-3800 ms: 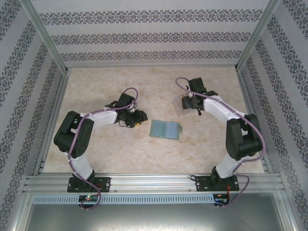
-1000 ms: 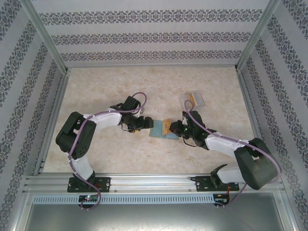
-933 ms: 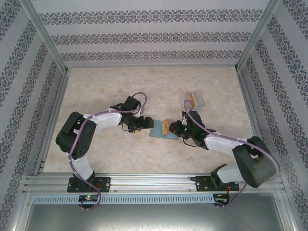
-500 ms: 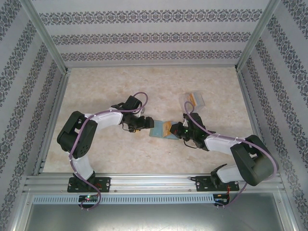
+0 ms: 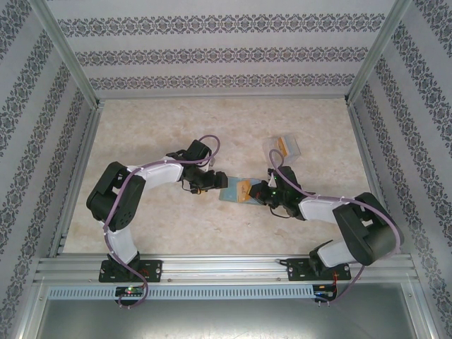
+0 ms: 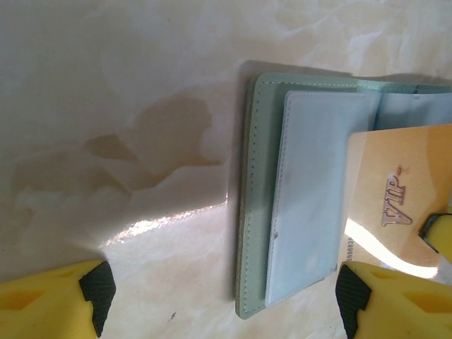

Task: Put the credit cards into the card holder
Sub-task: Insert the credit card into the card slot.

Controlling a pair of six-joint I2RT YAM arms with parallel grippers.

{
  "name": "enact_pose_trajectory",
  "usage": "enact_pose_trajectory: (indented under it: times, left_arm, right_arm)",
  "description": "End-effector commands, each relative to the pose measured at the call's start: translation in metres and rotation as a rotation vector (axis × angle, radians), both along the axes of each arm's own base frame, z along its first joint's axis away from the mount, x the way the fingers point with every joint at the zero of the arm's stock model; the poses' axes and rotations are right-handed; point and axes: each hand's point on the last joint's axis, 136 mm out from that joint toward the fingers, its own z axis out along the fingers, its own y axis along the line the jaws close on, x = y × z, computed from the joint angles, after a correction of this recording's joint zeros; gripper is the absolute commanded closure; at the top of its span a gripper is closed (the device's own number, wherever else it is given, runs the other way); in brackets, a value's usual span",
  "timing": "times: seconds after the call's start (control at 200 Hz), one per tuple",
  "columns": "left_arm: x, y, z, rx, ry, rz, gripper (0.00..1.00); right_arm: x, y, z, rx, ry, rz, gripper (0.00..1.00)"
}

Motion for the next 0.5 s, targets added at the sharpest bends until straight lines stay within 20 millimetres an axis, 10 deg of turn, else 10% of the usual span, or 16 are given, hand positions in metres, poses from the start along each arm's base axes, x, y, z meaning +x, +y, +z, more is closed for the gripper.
enact_pose_trajectory:
  times: [0.0, 0.5]
  left_arm:
    - [-0.013, -0.028, -0.009, -0.057, 0.017, -0.081, 0.17]
    - [-0.015, -0.029, -0.013, -0.052, 0.034, -0.066, 0.23]
  right_arm:
    - [0.006, 0.006, 0.004, 0.012, -0.027, 0.025, 1.00]
    - [0.018, -0.003, -0.010, -0.062, -0.070, 0.049, 1.00]
